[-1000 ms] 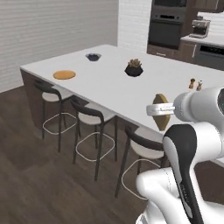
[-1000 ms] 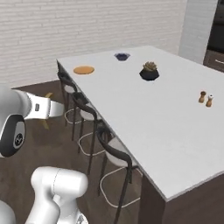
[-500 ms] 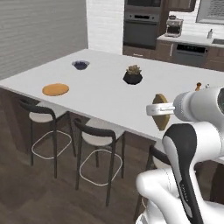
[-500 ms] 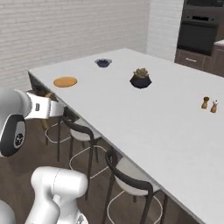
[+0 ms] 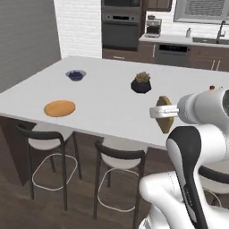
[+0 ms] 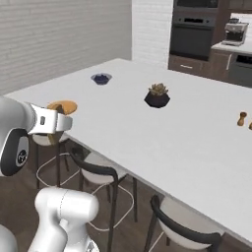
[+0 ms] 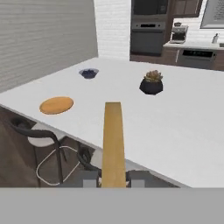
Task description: Start the toaster. Once the lever pops up, take the bread to the plate on the dining counter.
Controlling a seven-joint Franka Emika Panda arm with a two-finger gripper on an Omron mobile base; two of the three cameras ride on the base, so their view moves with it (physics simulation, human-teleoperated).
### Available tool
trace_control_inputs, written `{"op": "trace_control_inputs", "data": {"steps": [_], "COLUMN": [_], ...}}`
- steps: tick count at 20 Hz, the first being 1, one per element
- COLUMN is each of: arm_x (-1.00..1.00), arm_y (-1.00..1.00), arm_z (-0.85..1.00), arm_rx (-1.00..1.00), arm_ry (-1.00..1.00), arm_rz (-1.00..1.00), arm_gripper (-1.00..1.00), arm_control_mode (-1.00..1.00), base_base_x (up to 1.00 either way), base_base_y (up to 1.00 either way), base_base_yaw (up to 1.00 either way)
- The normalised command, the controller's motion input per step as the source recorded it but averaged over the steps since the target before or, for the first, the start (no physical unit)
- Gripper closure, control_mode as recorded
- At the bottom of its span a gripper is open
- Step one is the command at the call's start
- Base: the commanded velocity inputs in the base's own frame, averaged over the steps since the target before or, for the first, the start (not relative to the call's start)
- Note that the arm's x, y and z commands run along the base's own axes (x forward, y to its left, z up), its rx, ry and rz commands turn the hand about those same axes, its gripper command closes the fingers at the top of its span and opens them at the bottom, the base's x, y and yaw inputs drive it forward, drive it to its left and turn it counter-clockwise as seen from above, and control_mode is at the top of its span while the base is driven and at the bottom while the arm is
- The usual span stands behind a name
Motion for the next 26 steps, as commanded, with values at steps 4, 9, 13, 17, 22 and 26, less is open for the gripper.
{"op": "trace_control_inputs", "data": {"steps": [4, 9, 13, 17, 22, 26], "arm_x": [0.00, 0.00, 0.00, 0.00, 0.00, 0.00], "arm_y": [0.00, 0.00, 0.00, 0.00, 0.00, 0.00], "arm_z": [0.00, 0.00, 0.00, 0.00, 0.00, 0.00], "arm_rx": [0.00, 0.00, 0.00, 0.00, 0.00, 0.00], "arm_ry": [0.00, 0.00, 0.00, 0.00, 0.00, 0.00], "arm_rz": [0.00, 0.00, 0.00, 0.00, 0.00, 0.00], "arm_gripper": [1.00, 1.00, 1.00, 1.00, 1.00, 1.00], "arm_control_mode": [1.00, 1.00, 1.00, 1.00, 1.00, 1.00], "base_base_x": [0.32, 0.40, 0.40, 0.81, 0.84, 0.84], "base_base_y": [1.00, 1.00, 1.00, 1.00, 0.97, 0.37], "base_base_yaw": [-0.36, -0.34, -0.33, -0.34, -0.30, -0.12]}}
